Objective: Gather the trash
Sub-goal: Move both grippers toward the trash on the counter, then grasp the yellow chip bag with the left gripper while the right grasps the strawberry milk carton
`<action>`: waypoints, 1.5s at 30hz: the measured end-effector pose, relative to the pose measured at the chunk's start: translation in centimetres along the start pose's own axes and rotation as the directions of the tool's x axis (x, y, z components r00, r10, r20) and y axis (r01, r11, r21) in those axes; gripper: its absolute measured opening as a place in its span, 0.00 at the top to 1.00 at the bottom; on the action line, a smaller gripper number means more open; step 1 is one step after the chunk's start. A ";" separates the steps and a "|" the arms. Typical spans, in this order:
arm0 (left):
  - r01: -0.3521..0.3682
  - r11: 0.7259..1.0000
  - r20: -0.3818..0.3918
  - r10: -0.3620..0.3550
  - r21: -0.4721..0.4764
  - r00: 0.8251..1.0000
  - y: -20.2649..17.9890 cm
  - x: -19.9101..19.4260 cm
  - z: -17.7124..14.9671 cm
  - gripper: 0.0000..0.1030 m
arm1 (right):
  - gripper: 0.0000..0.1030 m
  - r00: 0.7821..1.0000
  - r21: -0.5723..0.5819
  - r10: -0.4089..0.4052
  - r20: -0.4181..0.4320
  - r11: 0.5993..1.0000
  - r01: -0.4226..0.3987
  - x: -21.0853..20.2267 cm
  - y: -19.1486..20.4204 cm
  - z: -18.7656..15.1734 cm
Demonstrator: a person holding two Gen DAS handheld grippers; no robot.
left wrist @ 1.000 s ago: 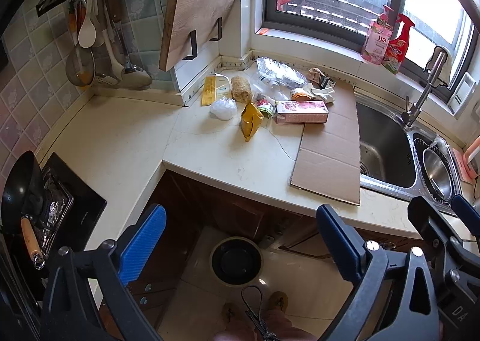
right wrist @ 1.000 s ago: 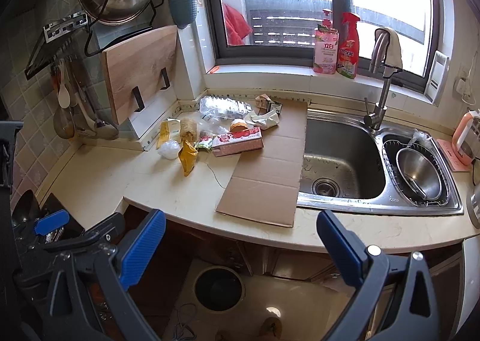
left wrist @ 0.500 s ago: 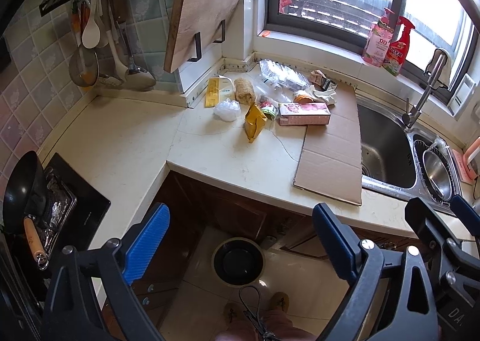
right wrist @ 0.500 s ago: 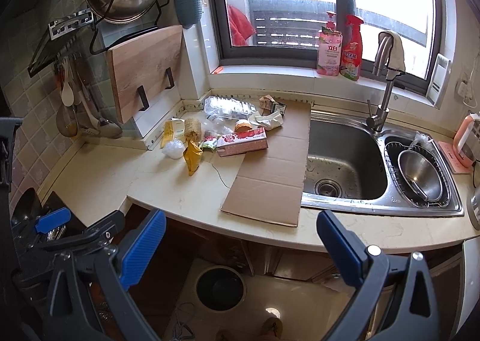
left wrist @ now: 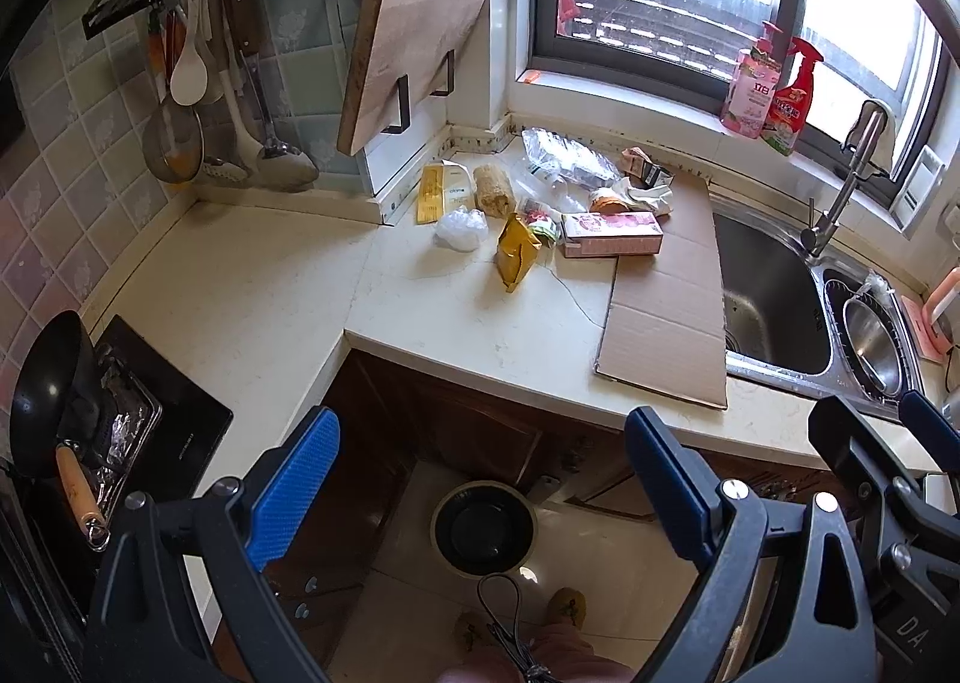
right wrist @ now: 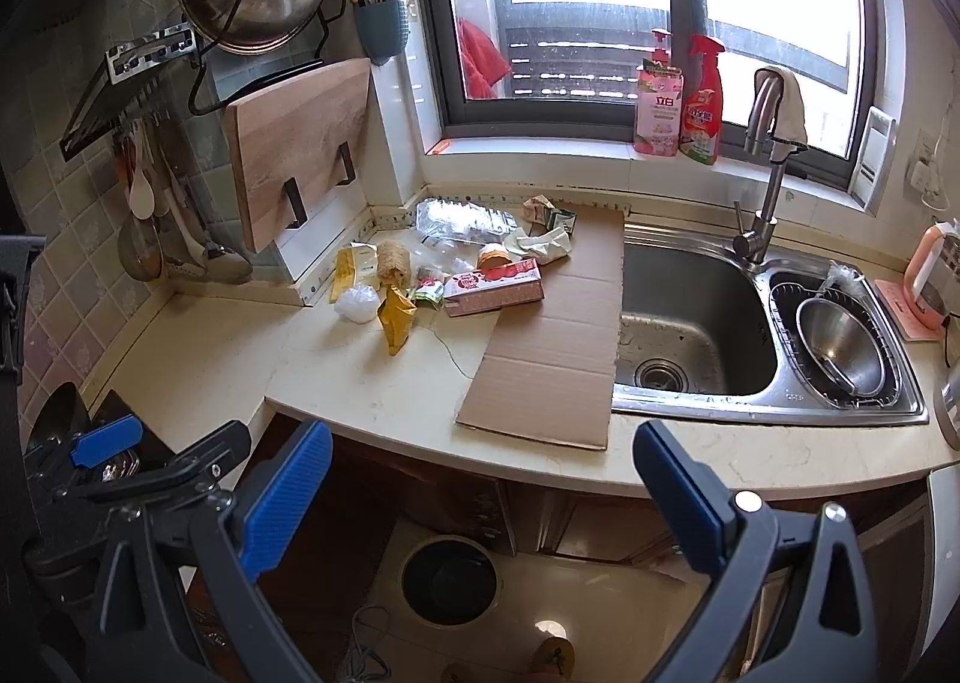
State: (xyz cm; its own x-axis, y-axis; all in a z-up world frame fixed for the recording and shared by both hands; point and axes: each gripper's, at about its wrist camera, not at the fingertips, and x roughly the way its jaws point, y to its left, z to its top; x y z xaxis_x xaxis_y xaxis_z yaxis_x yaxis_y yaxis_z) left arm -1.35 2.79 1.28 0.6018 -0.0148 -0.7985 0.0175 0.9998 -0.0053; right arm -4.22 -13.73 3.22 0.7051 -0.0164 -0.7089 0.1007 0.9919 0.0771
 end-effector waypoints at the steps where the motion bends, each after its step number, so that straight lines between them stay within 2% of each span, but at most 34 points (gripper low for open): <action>1: 0.001 1.000 0.002 -0.001 0.002 1.000 0.2 -0.1 0.0 0.09 | 0.01 1.000 0.002 -0.001 0.002 1.000 0.001 -0.1 0.1 0.0; 20: 0.062 0.996 0.048 -0.065 0.063 0.997 2.4 0.1 1.4 0.09 | 0.01 0.995 0.029 -0.069 0.073 0.997 0.067 -1.5 2.8 0.0; 28: 0.079 0.997 0.036 -0.079 0.001 0.996 3.3 3.0 4.0 0.08 | 0.01 0.993 0.026 -0.084 0.088 0.996 0.082 0.2 2.4 2.1; 33: 0.067 0.996 0.038 -0.064 -0.062 0.997 4.0 6.1 6.1 0.07 | 0.01 0.995 -0.015 -0.051 0.082 0.999 0.052 3.5 2.1 4.2; 37: 0.018 0.997 -0.033 -0.020 -0.075 0.999 3.6 9.7 8.5 0.07 | 0.01 0.999 -0.055 0.009 0.048 0.998 -0.006 7.7 1.0 6.7; 39: -0.012 0.998 -0.065 0.008 -0.064 0.998 2.9 11.7 9.8 0.04 | 0.01 0.999 -0.093 0.014 0.040 0.996 -0.010 10.1 0.5 8.1; 42: -0.006 0.995 -0.083 -0.002 -0.101 0.997 2.4 14.9 11.5 0.02 | 0.01 0.999 -0.161 0.041 0.022 0.986 -0.036 14.2 -0.3 10.2; 45: 0.026 0.989 -0.128 -0.044 -0.143 0.991 1.8 19.3 12.9 0.02 | 0.02 0.998 -0.240 0.060 -0.018 0.969 -0.062 19.1 -1.0 11.9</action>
State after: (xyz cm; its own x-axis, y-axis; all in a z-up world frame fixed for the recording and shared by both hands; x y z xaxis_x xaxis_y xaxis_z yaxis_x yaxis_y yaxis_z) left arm 20.64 4.19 -6.38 0.4929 -0.0576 -0.8682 -0.0814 0.9904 -0.1120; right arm 17.48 -16.57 -2.05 0.6972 0.0452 -0.7154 -0.1147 0.9922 -0.0492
